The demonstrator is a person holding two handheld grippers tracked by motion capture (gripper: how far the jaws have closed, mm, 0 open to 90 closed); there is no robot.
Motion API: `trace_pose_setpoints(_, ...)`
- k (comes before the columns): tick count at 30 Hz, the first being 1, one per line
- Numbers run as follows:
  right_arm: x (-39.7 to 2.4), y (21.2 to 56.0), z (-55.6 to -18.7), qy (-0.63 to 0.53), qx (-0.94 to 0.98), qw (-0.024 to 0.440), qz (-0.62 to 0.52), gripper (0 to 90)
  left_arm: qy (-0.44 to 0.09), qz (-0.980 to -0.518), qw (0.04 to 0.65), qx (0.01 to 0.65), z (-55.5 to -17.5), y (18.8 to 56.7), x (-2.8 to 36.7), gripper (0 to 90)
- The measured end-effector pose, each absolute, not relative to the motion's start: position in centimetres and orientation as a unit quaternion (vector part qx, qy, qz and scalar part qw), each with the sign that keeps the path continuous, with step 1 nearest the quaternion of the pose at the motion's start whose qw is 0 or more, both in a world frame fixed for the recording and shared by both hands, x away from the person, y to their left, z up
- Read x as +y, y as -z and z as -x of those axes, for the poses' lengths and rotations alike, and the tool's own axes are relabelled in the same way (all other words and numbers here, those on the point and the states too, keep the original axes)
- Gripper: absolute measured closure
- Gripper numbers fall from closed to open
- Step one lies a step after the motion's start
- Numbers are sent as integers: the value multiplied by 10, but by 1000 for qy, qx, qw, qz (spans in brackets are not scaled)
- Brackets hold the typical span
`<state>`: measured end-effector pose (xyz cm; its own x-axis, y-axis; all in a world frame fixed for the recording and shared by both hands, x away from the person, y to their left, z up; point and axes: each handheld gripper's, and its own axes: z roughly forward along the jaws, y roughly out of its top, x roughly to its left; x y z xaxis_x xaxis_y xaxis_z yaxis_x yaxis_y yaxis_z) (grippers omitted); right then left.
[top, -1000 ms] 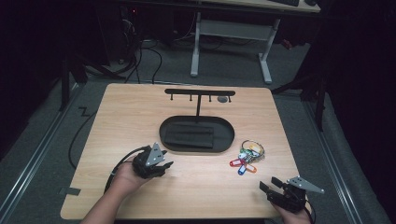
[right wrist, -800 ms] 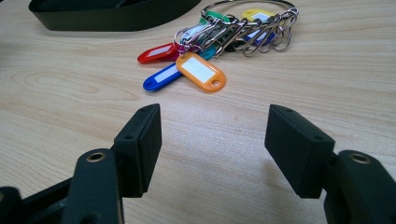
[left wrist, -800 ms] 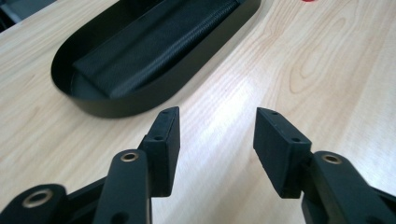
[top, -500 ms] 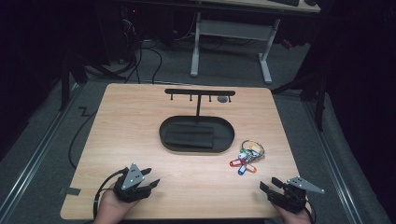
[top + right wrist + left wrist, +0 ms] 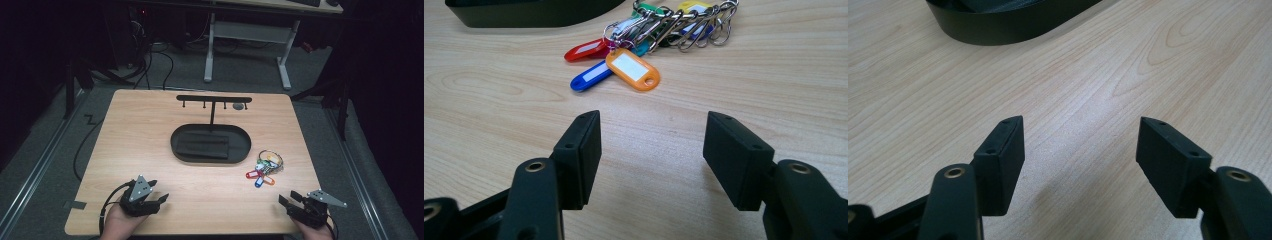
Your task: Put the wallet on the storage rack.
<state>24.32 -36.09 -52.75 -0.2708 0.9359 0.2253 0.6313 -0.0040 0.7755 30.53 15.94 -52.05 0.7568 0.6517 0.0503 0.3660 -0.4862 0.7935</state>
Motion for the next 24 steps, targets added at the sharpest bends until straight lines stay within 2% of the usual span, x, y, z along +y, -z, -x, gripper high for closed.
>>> trace_pose_setpoints(7, -350, 521, -245, -407, 695, 182, -563, 436, -171, -842, 418, 294, -306, 518, 161, 320)
trace_pose_setpoints(13, -339, 514, -250, -396, 703, 182, -562, 434, -153, -834, 436, 302, -310, 520, 165, 320)
trace_pose_setpoints(24, -323, 495, -269, -354, 724, 192, -560, 430, -151, -844, 433, 278, -309, 519, 161, 320)
